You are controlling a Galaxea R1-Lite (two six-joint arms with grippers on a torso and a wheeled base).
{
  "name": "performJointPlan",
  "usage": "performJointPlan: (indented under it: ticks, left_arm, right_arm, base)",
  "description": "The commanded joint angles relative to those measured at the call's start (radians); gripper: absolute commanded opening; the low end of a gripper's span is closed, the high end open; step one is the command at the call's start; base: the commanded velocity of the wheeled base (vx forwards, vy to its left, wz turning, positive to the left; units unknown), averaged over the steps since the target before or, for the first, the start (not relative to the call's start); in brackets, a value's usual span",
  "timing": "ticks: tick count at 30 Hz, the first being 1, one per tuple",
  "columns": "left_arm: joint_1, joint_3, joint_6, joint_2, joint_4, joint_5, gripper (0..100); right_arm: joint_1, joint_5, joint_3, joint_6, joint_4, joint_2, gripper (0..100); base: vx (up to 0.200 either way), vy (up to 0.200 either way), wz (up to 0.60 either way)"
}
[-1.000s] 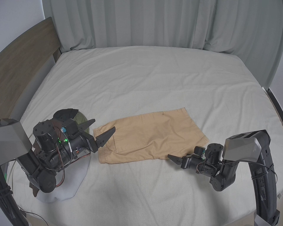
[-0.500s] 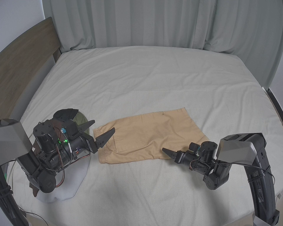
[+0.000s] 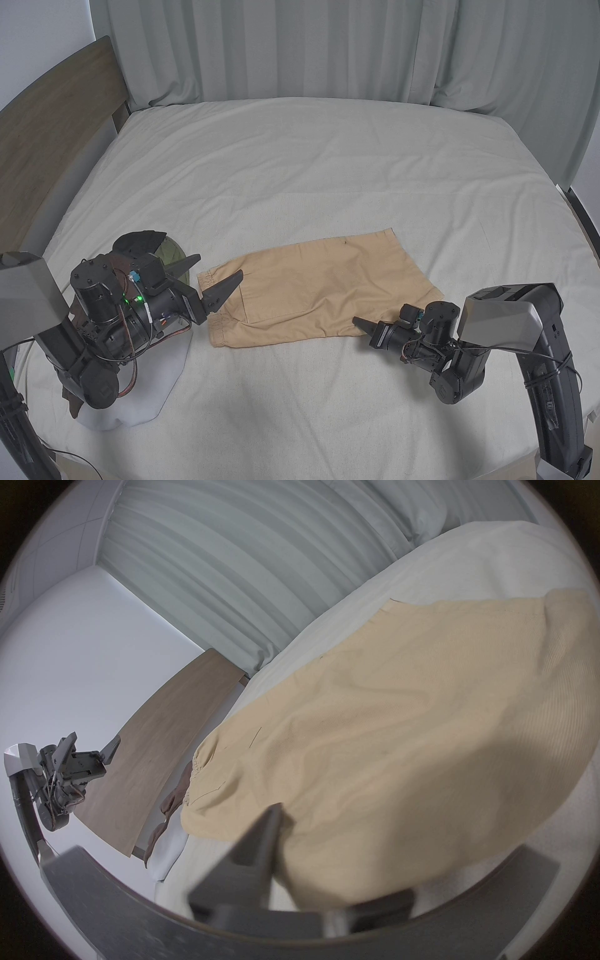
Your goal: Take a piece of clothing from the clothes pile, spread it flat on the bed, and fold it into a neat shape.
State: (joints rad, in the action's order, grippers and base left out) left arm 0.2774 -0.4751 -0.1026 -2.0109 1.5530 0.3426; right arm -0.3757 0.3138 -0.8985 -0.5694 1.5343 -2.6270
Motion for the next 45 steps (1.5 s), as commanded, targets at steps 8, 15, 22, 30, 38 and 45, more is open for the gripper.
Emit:
performJointPlan:
  ticks: [8, 15, 22, 30, 38, 45]
  left_arm:
    - [0.0, 0.003, -0.002, -0.005, 0.001, 0.001, 100]
    - [-0.001, 0.003, -0.002, -0.012, 0.001, 0.001, 100]
    - [-0.001, 0.006, -0.003, -0.014, 0.001, 0.003, 100]
    - [-0.003, 0.006, -0.005, -0.014, 0.001, 0.003, 100]
    - [-0.003, 0.006, -0.006, -0.017, 0.001, 0.003, 100]
    - [-0.003, 0.006, -0.006, -0.016, 0.001, 0.003, 100]
  right_arm:
    - [-0.002, 0.002, 0.049, 0.0, 0.006, 0.015, 0]
    - [-0.002, 0.004, 0.162, -0.001, 0.007, 0.087, 0]
    - [-0.012, 0.001, 0.274, 0.0, 0.007, 0.154, 0]
    - [-0.041, -0.018, 0.425, 0.003, 0.007, 0.225, 0]
    - [-0.054, -0.052, 0.563, 0.005, 0.007, 0.278, 0]
    - [-0.063, -0.067, 0.645, 0.003, 0.007, 0.285, 0]
  base:
    - [0.0, 0.0, 0.0]
    - [0.0, 0.0, 0.0]
    - [0.0, 0.0, 0.0]
    - [0.0, 0.0, 0.0]
    - [0.0, 0.0, 0.0]
    - [0.0, 0.0, 0.0]
